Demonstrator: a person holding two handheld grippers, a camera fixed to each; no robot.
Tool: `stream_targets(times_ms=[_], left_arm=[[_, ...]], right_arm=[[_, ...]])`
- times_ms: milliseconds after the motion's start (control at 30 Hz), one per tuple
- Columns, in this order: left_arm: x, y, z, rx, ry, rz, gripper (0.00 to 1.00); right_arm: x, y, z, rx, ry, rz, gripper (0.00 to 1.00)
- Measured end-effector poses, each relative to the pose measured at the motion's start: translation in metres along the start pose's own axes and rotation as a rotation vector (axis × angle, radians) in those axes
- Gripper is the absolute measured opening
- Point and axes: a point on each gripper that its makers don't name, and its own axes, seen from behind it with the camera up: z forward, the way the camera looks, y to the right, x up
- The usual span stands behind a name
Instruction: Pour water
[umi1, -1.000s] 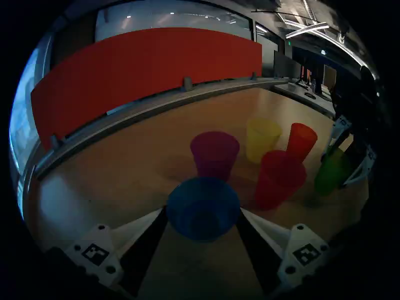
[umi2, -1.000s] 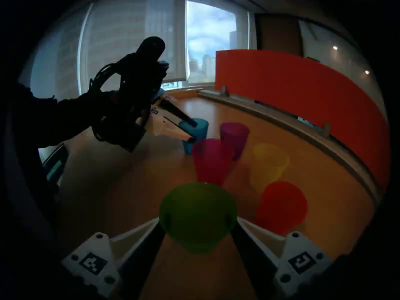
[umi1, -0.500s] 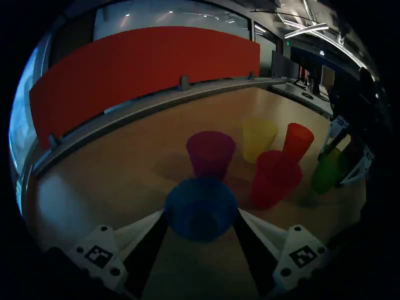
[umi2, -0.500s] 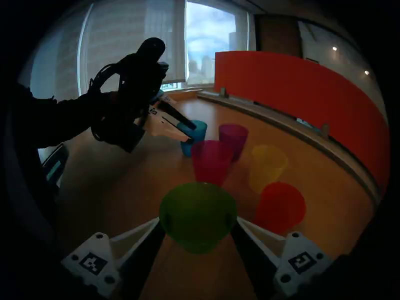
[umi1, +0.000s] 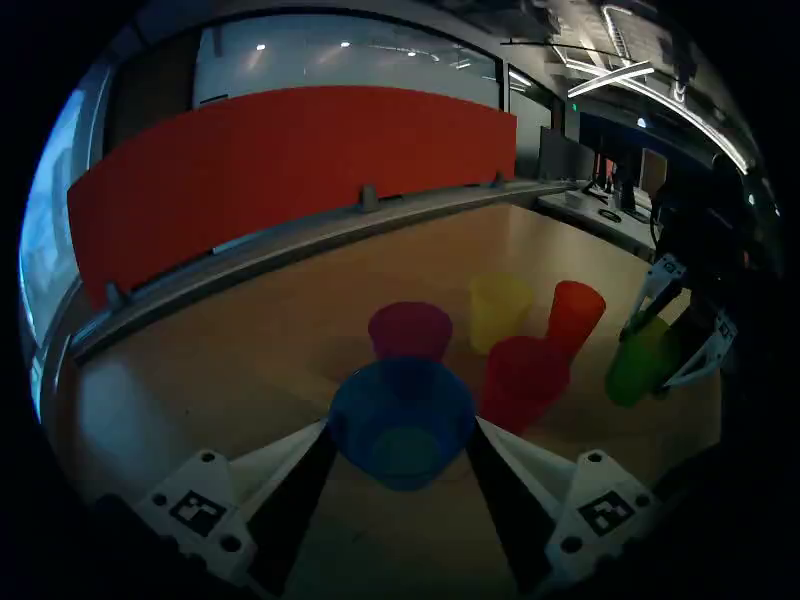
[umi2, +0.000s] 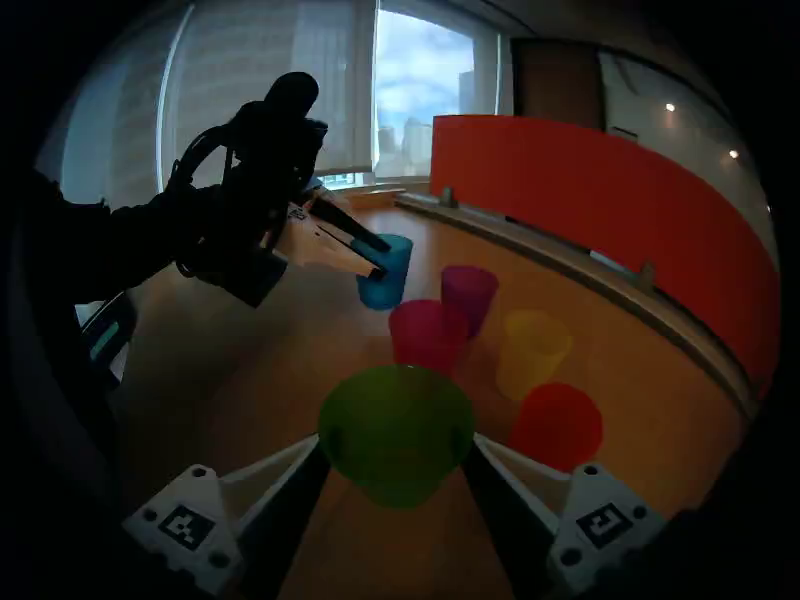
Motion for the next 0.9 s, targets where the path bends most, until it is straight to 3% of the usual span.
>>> stream_targets(times_ms=[200, 500, 900], left_arm=[[0.017, 0.007, -0.022, 0.0, 0.072, -0.019, 0.86], [0.049, 0.012, -0.057, 0.024, 0.177, -0.002, 0.86], [0.078, 0.035, -0.094, 0.015, 0.265, 0.031, 0.86]], right_arm=[[0.008, -0.004, -0.004, -0.009, 0.023, 0.005, 0.89], [0.03, -0.016, -0.01, -0.009, 0.079, 0.007, 0.89], [0.063, -0.026, -0.018, -0.017, 0.168, 0.003, 0.89]])
